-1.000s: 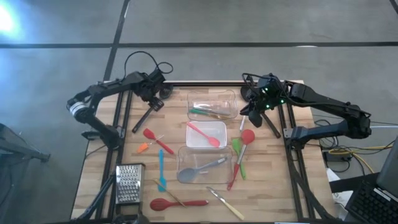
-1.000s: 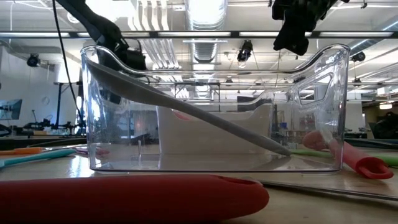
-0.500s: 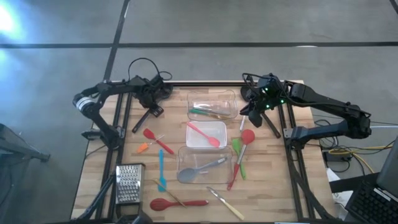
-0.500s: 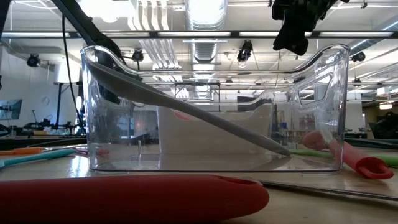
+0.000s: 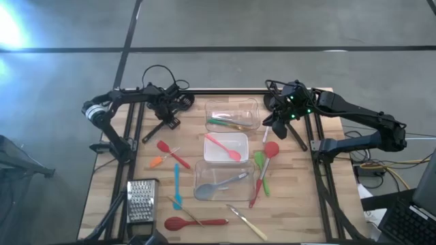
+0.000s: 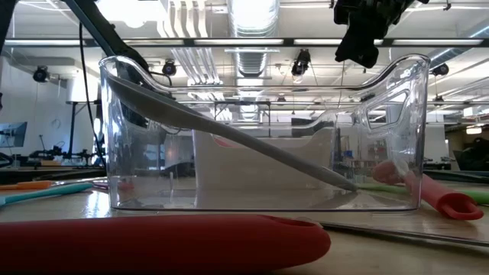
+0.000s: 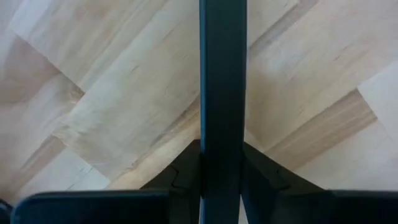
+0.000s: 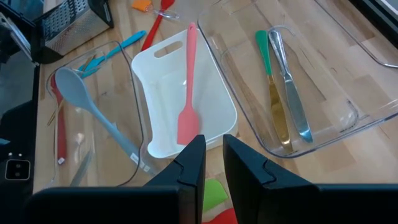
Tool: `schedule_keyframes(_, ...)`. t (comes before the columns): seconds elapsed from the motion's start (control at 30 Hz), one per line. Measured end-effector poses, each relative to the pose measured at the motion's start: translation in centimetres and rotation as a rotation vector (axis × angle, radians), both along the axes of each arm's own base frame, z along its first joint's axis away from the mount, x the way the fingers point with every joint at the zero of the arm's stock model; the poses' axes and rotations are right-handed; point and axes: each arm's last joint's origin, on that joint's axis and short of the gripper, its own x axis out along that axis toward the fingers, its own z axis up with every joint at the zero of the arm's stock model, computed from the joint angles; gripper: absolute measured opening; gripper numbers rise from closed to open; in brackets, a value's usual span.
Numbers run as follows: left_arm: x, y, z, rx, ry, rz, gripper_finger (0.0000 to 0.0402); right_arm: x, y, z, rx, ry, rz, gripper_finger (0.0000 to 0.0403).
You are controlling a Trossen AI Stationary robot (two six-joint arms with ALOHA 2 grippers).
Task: Pick & Place Kitchen Items
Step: Put the black slotted spoon into the bottom transparent bin
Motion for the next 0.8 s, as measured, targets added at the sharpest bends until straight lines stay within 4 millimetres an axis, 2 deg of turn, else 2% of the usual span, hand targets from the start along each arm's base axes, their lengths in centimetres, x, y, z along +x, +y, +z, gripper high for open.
schedule_keyframes(0.2, -0.8, -0.7, 4.0, 0.141, -0.071, 0.021, 0.0079, 0.0, 0.0, 0.0, 0.000, -0.001, 0.000, 0.0052)
schedule_keyframes(0.4, -2.0, -2.4, 10.4, 0.336, -0.282, 0.071, 0.0079, 0.1, 0.0, 0.0, -0.004, -0.008, 0.000, 0.0052)
schedule_keyframes(0.6, -3.2, -4.9, 16.2, 0.481, -0.709, -0.016, 0.0079, 0.8, 0.2, 0.7, -0.039, -0.089, 0.022, 0.0052)
schedule_keyframes(0.8, -3.3, -7.0, 20.1, 0.547, -1.199, -0.321, 0.0079, 2.0, 0.9, 1.8, -0.116, -0.232, 0.090, 0.0052)
